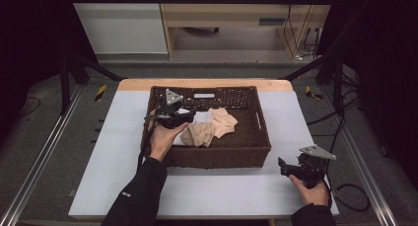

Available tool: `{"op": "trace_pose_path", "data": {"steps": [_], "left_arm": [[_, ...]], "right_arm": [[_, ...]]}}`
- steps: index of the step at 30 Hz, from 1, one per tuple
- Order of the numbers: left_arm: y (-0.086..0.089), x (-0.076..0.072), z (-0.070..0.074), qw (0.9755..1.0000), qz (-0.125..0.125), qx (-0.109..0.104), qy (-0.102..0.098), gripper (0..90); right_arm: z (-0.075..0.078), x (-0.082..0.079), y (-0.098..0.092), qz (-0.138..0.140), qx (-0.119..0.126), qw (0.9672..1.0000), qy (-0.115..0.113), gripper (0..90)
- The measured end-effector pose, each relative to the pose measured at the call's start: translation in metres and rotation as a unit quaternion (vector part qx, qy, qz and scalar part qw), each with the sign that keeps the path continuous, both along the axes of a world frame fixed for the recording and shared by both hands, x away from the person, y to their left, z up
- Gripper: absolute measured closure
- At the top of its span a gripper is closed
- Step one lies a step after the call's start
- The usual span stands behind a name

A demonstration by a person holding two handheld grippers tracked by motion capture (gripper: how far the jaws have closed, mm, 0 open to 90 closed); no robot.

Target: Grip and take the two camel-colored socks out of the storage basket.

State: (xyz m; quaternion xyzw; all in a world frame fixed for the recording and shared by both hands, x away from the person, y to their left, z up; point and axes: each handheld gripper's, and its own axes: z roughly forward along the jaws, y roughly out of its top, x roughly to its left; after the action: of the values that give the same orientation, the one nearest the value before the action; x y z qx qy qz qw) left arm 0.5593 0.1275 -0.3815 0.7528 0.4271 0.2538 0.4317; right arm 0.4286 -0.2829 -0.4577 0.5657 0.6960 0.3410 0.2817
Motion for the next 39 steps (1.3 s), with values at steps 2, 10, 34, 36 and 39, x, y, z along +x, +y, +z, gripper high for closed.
{"op": "trace_pose_path", "data": {"steps": [2,10,34,36,39], "left_arm": [[0.001,0.000,-0.004,1.0000,-0.003,-0.001,0.006,39.1],[-0.001,-0.005,-0.012,0.9997,-0.014,0.006,0.019,37.8],[-0.010,0.002,-0.032,0.9939,-0.012,0.062,0.091,42.6],[-0.011,0.002,-0.034,0.9936,-0.017,0.064,0.092,43.0],[-0.015,0.002,-0.038,0.9919,-0.027,0.079,0.096,45.7]], "right_arm": [[0.000,0.000,0.000,0.000,0.000,1.0000,0.000,4.7],[0.000,0.000,0.001,-0.002,0.001,1.0000,0.000,4.7],[-0.002,0.001,0.001,0.000,-0.004,1.0000,0.004,4.6],[-0.002,0.001,0.001,-0.001,-0.004,1.0000,0.004,4.6],[-0.002,0.001,0.001,0.000,-0.005,1.0000,0.004,4.7]]}}
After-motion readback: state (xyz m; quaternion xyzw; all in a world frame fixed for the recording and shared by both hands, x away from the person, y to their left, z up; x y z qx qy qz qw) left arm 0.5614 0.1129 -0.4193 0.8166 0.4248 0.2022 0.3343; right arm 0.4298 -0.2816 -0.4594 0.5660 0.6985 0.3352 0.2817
